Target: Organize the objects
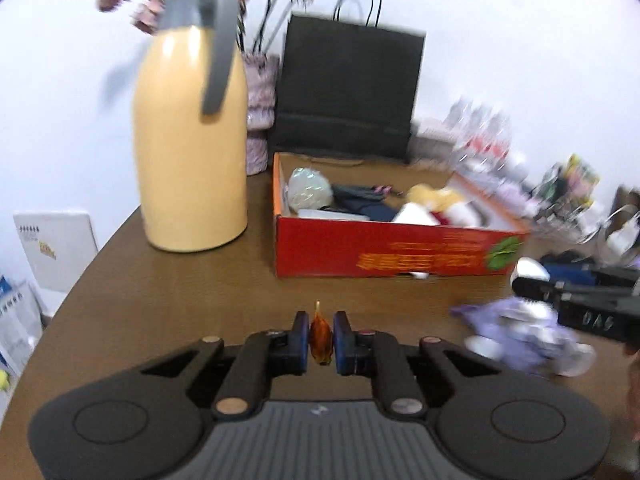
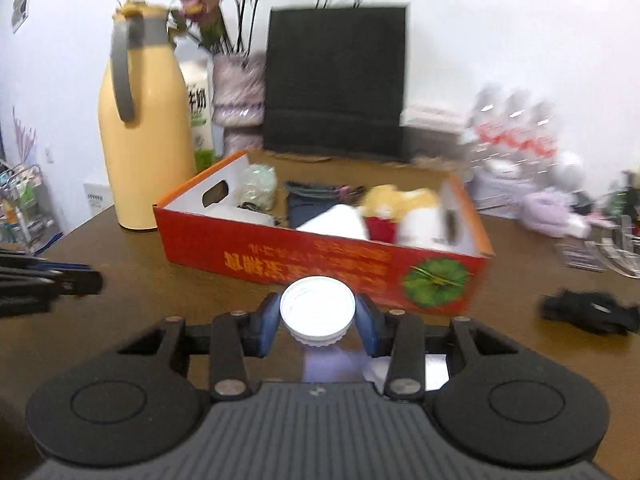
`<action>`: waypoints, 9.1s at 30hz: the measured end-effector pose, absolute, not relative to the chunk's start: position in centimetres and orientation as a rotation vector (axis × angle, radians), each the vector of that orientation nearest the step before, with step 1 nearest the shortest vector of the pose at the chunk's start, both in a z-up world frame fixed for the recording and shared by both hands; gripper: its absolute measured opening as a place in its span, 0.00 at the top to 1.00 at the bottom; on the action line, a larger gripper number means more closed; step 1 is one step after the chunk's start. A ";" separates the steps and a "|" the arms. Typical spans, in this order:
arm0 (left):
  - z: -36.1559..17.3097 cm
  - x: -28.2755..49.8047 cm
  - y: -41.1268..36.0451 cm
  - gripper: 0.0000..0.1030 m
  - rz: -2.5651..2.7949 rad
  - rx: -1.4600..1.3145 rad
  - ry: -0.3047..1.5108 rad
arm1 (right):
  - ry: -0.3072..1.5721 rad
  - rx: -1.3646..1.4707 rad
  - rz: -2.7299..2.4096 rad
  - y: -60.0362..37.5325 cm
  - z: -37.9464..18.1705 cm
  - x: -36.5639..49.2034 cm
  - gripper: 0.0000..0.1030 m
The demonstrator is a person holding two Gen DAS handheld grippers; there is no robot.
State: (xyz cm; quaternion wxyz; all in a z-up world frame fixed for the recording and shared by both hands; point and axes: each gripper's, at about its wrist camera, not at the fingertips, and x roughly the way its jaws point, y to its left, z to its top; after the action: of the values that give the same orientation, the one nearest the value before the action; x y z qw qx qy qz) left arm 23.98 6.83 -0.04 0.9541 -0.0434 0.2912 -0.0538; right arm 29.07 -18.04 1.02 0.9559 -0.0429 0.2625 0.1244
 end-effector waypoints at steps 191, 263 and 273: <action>5.8 49.8 -0.8 0.81 -0.192 -0.008 0.714 | 0.562 -0.038 0.385 -25.3 9.8 46.6 0.96; -5.8 31.0 -5.1 0.73 -0.403 0.037 0.722 | 0.626 -0.064 0.238 -25.7 -5.1 32.0 0.65; -0.8 24.7 -3.5 0.73 -0.289 0.017 0.610 | 0.553 -0.040 0.229 -25.9 -1.5 27.0 0.65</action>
State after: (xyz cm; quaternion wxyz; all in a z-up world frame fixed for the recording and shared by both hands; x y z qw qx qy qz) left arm 24.66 -3.52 -0.80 0.9435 0.0084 0.2993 -0.1419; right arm 26.96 -25.86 -1.52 0.9554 -0.0195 0.2724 0.1127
